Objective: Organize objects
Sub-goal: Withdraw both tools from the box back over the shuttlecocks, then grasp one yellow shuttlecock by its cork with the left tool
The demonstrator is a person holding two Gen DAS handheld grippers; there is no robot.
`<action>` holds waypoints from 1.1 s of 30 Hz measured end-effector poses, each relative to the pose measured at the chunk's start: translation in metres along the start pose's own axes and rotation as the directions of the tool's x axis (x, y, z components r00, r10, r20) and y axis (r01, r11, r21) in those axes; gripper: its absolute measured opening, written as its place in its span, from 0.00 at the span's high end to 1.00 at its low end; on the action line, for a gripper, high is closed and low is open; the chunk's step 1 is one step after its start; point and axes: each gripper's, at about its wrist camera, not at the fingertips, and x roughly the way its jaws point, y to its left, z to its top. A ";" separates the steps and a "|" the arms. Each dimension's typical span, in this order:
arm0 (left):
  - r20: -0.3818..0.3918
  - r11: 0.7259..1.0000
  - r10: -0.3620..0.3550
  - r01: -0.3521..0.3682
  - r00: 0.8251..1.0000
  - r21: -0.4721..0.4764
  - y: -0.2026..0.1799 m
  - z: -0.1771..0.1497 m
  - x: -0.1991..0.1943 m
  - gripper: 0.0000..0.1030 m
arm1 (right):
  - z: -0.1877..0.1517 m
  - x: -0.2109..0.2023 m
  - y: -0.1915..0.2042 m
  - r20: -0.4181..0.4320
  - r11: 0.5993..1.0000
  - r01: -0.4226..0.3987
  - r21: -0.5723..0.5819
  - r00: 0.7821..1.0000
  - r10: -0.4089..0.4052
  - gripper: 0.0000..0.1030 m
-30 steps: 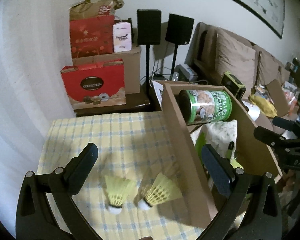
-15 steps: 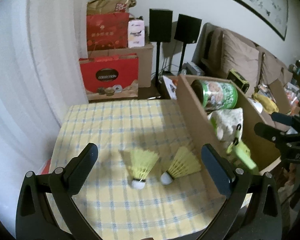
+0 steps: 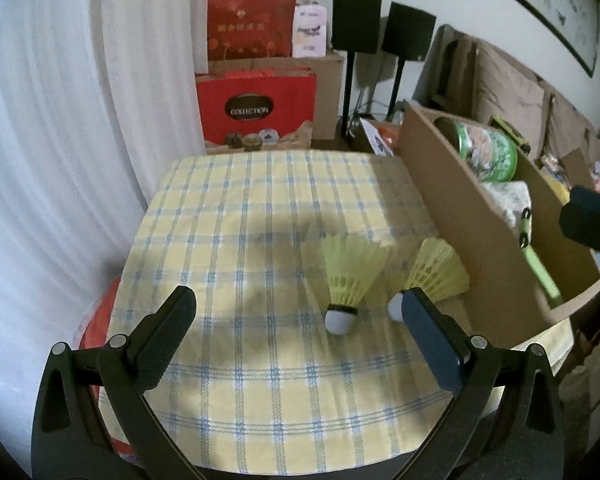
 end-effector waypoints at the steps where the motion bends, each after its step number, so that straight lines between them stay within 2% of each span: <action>1: -0.007 1.000 -0.004 0.004 1.000 0.002 -0.001 -0.001 0.003 0.00 | 0.000 0.001 0.003 -0.002 1.000 -0.008 -0.002 1.000 0.008 0.01; 11: -0.070 0.998 -0.042 0.045 0.997 0.034 -0.016 -0.013 0.040 0.07 | 0.003 0.007 0.013 -0.020 0.998 -0.060 0.009 0.998 0.060 0.03; 14: -0.049 0.997 -0.053 0.055 0.997 0.048 -0.022 -0.015 0.038 0.07 | 0.003 0.005 0.010 -0.016 0.998 -0.060 0.010 0.998 0.060 0.03; 20: -0.017 0.980 -0.150 0.151 0.989 0.130 -0.043 -0.013 0.031 0.09 | 0.004 -0.001 0.002 -0.006 0.998 -0.061 0.023 0.998 0.061 0.04; 25: -0.050 0.950 -0.198 0.204 0.979 0.238 -0.072 -0.014 0.038 0.21 | 0.004 -0.005 -0.005 0.001 0.998 -0.053 0.032 0.999 0.053 0.05; 27: -0.077 0.938 -0.207 0.220 0.975 0.268 -0.082 -0.015 0.044 0.29 | 0.004 -0.005 -0.008 0.001 0.998 -0.051 0.037 0.999 0.051 0.05; 28: -0.087 0.935 -0.207 0.224 0.974 0.276 -0.085 -0.014 0.046 0.31 | 0.004 -0.006 -0.009 0.001 0.998 -0.049 0.038 0.999 0.049 0.06; 30: -0.113 0.926 -0.219 0.243 0.969 0.290 -0.090 -0.013 0.054 0.42 | 0.003 -0.006 -0.012 0.002 0.998 -0.049 0.043 0.999 0.048 0.06; 33: -0.144 0.917 -0.221 0.256 0.964 0.306 -0.094 -0.013 0.064 0.49 | 0.002 -0.007 -0.016 0.002 0.998 -0.047 0.049 0.999 0.047 0.07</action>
